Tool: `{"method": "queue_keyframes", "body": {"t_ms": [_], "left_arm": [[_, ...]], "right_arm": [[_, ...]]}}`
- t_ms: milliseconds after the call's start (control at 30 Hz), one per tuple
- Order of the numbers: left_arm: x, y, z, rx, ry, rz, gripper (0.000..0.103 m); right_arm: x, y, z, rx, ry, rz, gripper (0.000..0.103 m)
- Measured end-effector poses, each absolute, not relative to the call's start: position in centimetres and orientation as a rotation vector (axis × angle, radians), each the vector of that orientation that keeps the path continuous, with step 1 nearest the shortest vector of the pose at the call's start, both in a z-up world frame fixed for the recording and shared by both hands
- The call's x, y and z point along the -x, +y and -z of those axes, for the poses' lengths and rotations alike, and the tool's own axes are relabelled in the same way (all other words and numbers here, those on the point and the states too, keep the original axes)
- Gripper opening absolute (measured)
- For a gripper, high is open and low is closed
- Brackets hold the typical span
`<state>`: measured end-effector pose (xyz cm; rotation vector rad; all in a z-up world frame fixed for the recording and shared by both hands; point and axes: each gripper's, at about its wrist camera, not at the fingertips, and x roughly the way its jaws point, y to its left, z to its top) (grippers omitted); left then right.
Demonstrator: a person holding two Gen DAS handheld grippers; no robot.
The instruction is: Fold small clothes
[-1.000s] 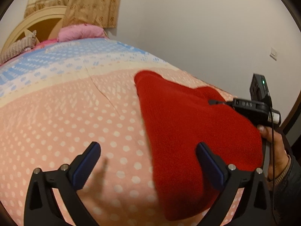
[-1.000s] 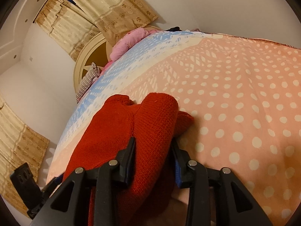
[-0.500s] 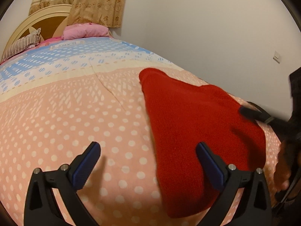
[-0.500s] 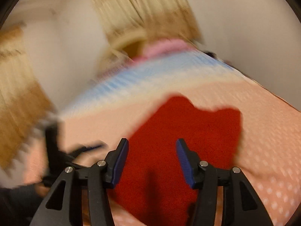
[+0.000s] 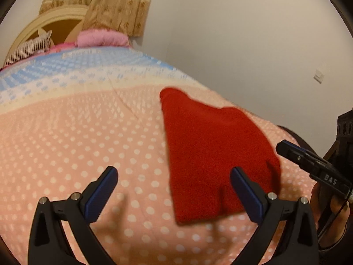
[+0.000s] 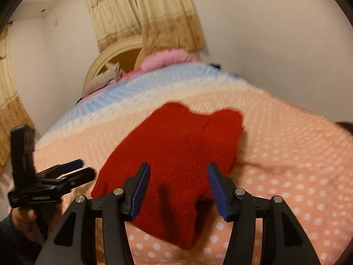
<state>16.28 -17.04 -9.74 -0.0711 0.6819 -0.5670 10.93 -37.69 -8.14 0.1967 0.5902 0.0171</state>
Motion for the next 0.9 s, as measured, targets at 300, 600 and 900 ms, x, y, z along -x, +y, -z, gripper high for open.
{"method": "queue_keyframes", "body": {"t_ms": [300,600,900], "left_arm": [[-14.0,-16.9,6.7,0.03,0.565,0.561,0.103],[-13.7,-17.3,6.6,0.023,0.551,0.546,0.103],[-13.3,-17.6,6.6,0.005,0.546,0.547,0.103]], "right_arm": [[-8.5,-36.2,4.8,-0.066,0.474,0.073,0.061],[-8.2,-37.1,5.2,-0.125,0.491,0.062,0.061],[-8.4,-37.4,5.5,-0.15,0.496,0.05,0.061]]}}
